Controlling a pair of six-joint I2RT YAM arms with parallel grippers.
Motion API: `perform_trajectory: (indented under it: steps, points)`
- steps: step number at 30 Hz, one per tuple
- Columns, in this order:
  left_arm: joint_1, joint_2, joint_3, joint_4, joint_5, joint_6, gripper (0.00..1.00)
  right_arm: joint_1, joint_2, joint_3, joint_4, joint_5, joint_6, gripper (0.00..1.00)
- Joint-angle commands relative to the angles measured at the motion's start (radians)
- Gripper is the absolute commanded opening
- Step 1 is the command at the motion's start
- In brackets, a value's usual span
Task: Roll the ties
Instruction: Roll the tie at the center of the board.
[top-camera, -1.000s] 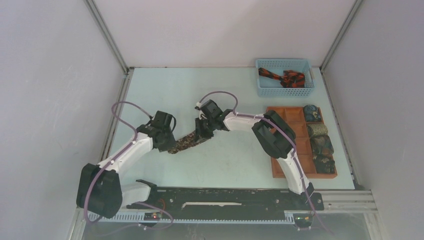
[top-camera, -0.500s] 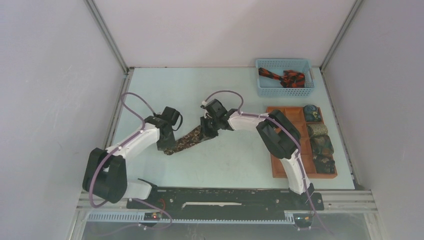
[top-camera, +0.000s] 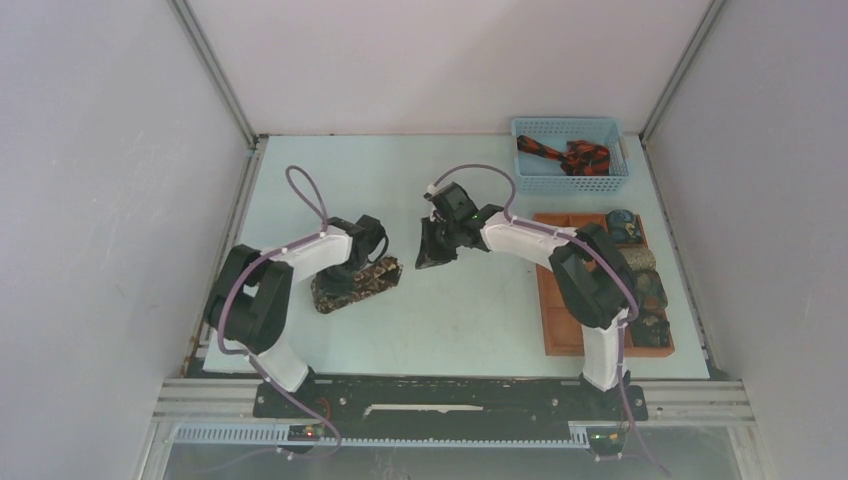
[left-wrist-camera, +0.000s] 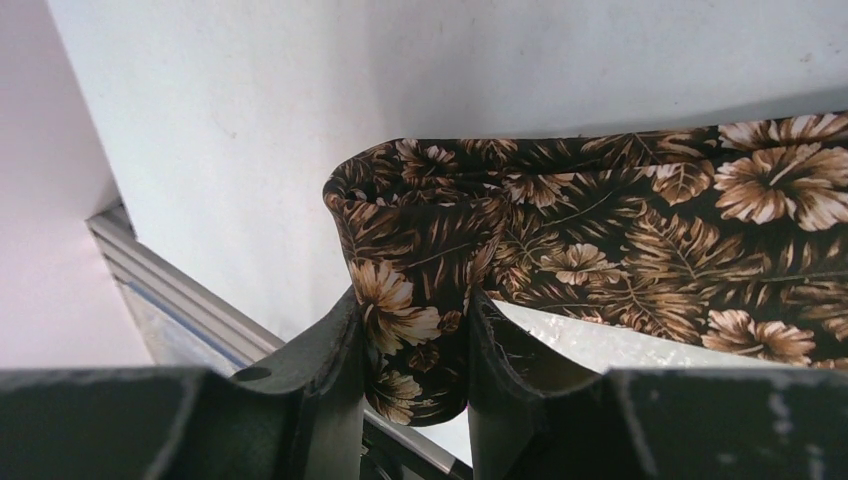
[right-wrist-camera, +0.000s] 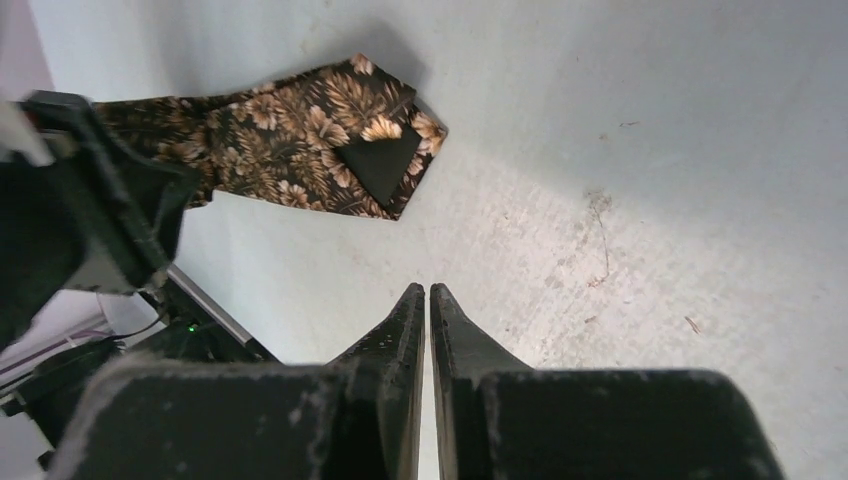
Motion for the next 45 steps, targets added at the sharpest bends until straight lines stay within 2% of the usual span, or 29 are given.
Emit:
perform_trajectory:
  steps: [1,11,23,34,45]
  points:
    - [-0.019,0.055,0.042,-0.075,-0.114,-0.002,0.22,-0.024,-0.087,-0.015,-0.011,0.013,-0.023,0.08]
    - [-0.079,0.198,0.099,-0.15,-0.203,-0.037,0.25,-0.038,-0.13,-0.025,-0.025,0.008,-0.024,0.08]
    - [-0.119,0.233,0.127,-0.196,-0.215,-0.025,0.6,-0.051,-0.176,-0.025,-0.047,0.011,-0.03,0.08]
    - [-0.144,0.176,0.159,-0.225,-0.191,-0.02,0.7,-0.054,-0.212,-0.024,-0.026,0.004,-0.019,0.08]
    - [-0.159,0.144,0.166,-0.156,-0.071,0.012,0.69,-0.053,-0.223,0.006,-0.04,0.002,-0.014,0.08]
